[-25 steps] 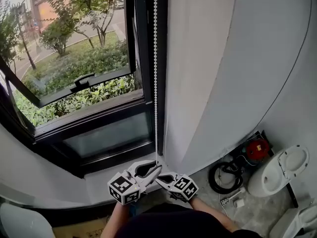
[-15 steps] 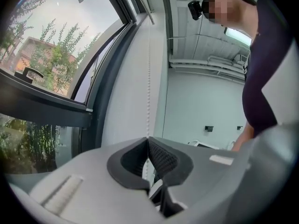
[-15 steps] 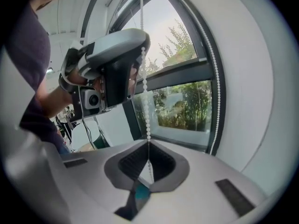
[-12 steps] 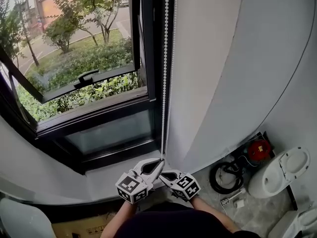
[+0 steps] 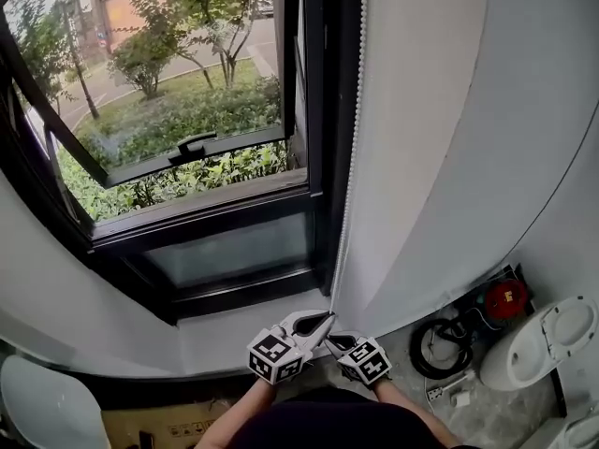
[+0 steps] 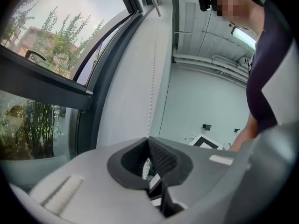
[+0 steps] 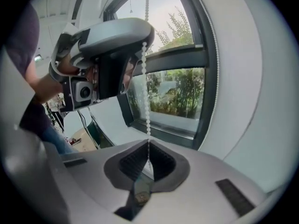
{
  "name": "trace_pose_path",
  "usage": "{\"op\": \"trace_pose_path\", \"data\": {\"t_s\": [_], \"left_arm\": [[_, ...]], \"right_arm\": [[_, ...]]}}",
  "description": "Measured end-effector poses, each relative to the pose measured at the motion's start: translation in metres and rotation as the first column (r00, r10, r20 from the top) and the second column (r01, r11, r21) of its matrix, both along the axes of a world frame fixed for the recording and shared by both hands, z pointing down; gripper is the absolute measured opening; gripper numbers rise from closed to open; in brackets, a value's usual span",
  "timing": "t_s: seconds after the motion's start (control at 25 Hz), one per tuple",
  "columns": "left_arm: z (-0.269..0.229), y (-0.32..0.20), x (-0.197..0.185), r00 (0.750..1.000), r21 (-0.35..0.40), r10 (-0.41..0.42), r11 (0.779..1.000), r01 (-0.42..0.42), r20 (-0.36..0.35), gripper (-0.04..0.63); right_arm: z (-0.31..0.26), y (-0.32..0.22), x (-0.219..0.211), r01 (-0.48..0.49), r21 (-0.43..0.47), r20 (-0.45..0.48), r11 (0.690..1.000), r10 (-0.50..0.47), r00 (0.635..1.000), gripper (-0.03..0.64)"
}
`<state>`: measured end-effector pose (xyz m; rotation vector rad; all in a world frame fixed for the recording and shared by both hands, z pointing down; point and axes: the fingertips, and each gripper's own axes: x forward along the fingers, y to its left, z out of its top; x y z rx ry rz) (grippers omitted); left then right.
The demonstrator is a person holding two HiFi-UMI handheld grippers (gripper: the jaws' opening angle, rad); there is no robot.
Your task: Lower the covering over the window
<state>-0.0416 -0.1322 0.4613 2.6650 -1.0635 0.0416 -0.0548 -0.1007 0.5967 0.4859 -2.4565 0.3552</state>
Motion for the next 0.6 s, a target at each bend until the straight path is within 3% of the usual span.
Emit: {"op": "trace_pose_path", "data": {"t_s": [0.2,0.36,0.52,0.6], "left_arm": [[0.031,0.005,0.003,0.998,-0.053,0.017,0.999,-0.014,0.059,0.012],[0.054,0.007,-0.002,0.996,-0.096,0.003,0.995,0.006,0.092,0.014],[0.056,0.003,-0.007,0.995,-0.094,-0.014,0.995,0.023,0.097,0.014],[0.059,0.001,-0.009,0.995,-0.096,-0.012,0.995,0.022,0.104,0.013]], "right_arm": [[0.003,-0.002,0.006,-0.020,-0.001,-0.041,1.000,0.020,0.999,0.015],[-0.008,-0.007,0.008,-0.043,0.011,-0.023,0.999,0.044,0.999,0.015],[-0.022,-0.008,0.009,-0.038,0.004,0.015,0.999,0.038,0.999,0.018],[-0.029,-0.008,0.009,-0.029,-0.016,0.043,0.999,0.030,0.999,0.076]]}}
